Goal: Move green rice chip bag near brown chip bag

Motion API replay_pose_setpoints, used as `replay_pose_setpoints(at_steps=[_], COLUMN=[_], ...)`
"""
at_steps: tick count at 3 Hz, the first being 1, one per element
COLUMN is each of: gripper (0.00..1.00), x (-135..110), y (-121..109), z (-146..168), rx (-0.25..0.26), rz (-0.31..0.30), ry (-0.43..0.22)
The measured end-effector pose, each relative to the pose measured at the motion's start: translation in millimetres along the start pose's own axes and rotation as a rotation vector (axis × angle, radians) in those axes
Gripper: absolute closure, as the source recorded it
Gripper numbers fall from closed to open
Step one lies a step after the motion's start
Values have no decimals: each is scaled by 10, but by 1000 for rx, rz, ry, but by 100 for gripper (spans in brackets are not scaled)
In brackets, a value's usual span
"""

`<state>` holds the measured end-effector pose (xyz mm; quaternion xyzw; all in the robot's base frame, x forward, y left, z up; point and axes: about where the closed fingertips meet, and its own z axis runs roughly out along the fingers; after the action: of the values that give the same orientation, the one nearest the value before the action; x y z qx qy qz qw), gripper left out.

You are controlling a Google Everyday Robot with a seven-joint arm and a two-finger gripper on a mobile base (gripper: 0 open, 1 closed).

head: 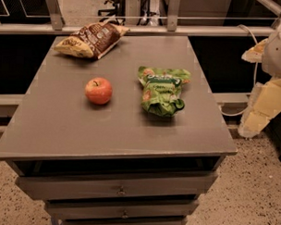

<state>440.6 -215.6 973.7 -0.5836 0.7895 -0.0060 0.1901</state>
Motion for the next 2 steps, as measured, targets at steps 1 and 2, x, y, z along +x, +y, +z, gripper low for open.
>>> replay_pose_setpoints(at_steps=[1, 2], gripper=[0, 0], x=[64, -3], y=[-78, -174], z=[198, 387], rx=[6, 22], rz=[116, 189], ry=[-186, -389])
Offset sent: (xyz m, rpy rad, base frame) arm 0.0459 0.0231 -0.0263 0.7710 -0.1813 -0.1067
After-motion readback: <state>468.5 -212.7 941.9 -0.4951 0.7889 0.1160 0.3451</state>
